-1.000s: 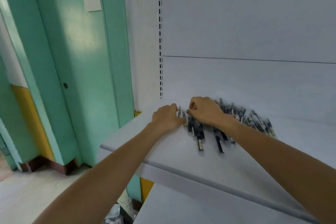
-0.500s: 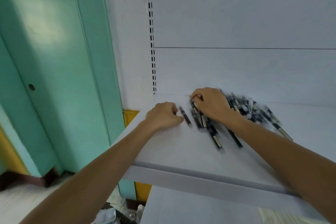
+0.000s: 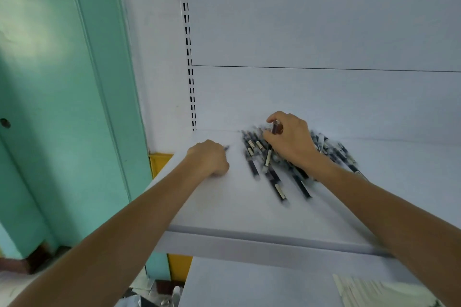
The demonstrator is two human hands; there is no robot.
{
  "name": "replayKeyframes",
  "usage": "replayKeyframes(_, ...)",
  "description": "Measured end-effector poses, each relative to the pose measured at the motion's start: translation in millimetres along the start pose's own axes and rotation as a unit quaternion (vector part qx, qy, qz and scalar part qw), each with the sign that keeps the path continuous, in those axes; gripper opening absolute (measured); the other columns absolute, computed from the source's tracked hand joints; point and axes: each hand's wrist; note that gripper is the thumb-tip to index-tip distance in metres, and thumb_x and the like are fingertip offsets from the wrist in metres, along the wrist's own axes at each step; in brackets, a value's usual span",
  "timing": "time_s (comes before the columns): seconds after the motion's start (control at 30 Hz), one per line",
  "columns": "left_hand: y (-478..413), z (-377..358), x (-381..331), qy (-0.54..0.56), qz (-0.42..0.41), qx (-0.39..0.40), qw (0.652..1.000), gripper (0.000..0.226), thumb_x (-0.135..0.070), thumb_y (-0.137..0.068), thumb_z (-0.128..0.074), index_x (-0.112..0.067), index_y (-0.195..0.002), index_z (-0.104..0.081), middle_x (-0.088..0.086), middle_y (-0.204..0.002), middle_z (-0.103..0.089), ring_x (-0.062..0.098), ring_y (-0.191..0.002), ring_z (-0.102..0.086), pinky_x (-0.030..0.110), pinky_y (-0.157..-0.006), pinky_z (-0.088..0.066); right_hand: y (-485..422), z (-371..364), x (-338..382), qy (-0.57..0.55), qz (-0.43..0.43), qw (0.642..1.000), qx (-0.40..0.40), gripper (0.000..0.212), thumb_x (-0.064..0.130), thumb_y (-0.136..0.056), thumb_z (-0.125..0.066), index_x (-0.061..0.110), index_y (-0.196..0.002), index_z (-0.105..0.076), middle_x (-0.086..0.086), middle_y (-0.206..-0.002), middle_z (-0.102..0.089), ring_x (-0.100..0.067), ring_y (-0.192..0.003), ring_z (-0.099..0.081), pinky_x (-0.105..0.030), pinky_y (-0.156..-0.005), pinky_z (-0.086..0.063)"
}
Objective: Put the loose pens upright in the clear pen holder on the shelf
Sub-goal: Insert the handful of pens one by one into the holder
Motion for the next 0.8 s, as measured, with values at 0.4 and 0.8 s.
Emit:
replayKeyframes(0.4, 35, 26, -70, 0.240, -0.163, -0.116, 0.950, 0.042, -0.056, -0.091, -0.040, -0.015, -0.080, -0.043, 0.005, -0.074, -0.056, 0.021, -0.064, -0.053, 0.030, -0.058, -0.036, 12, 112, -51, -0.193, -0.070, 0.970, -0.132, 0.061, 0.002, -0.087, -0.061, 0.026, -0.137, -0.036, -0.012, -0.103, -0.061, -0.025, -0.071, -0.066, -0.019, -0.053, -0.056)
replayKeyframes(0.8, 87, 0, -332, 0.352, -0.343, -0.021, 0.870, 0.028, -0.031, -0.097, -0.040, -0.008, -0.097, -0.055, -0.001, -0.073, -0.049, 0.014, -0.065, -0.045, 0.023, -0.057, -0.031, 129, 310, -201, -0.086, -0.169, 0.962, -0.196, 0.062, -0.005, -0.087, -0.058, 0.032, -0.134, -0.039, -0.009, -0.097, -0.059, -0.018, -0.066, -0.068, -0.025, -0.062, -0.059)
Point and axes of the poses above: each hand's wrist, its own y-axis away from the middle knuckle, its own z-axis out of the back of the hand, x = y × z
